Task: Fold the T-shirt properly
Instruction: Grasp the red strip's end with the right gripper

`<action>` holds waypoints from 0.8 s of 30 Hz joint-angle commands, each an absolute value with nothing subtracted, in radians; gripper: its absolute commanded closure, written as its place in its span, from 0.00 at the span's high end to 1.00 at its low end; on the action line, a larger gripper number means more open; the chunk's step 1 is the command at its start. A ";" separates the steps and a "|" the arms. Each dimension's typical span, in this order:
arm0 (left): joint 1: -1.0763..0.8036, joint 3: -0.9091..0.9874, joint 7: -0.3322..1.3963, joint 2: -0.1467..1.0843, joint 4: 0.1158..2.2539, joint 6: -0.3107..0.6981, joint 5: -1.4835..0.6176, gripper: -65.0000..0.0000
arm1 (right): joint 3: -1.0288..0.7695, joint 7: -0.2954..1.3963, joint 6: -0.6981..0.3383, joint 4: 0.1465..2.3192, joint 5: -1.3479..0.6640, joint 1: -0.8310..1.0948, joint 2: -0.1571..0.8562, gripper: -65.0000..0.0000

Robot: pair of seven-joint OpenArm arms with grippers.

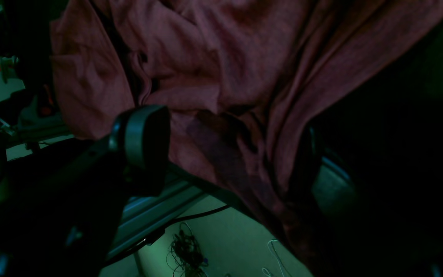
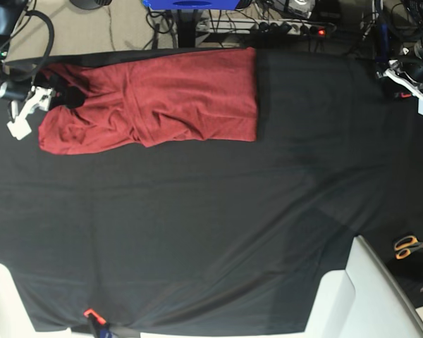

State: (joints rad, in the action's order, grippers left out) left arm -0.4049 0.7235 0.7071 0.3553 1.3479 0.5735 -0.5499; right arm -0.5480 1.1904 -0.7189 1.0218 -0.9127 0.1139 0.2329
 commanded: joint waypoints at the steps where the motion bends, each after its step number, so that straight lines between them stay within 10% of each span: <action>1: -0.409 0.731 0.691 0.377 1.360 0.575 -0.562 0.00 | -0.547 1.221 -0.698 1.020 -0.822 0.117 0.228 0.66; 24: -0.410 0.731 0.691 0.377 1.360 0.575 -0.562 0.00 | -0.550 1.356 -0.698 1.116 -0.858 0.111 0.208 0.66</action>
